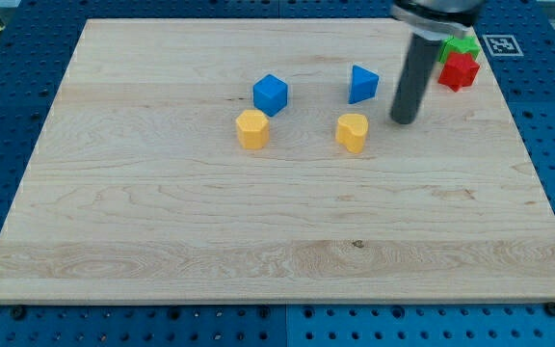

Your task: Move the blue triangle above the yellow heart

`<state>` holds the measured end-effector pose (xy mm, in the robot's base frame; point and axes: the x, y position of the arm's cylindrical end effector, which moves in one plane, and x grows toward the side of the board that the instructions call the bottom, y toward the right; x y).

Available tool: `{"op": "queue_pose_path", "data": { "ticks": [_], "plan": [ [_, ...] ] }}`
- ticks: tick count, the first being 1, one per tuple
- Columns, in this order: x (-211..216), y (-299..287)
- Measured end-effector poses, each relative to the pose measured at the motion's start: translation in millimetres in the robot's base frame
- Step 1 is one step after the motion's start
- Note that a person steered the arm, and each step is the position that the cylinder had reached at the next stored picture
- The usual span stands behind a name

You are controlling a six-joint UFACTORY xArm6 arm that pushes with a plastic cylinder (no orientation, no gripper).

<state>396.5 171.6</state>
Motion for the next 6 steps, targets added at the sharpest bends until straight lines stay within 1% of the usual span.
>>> {"op": "queue_pose_path", "data": {
  "ticks": [1,2,5,6],
  "plan": [
    [-29.3,26.9],
    [-50.0,25.6],
    [-51.6,-38.6],
    [-51.6,-38.0]
  ]
}}
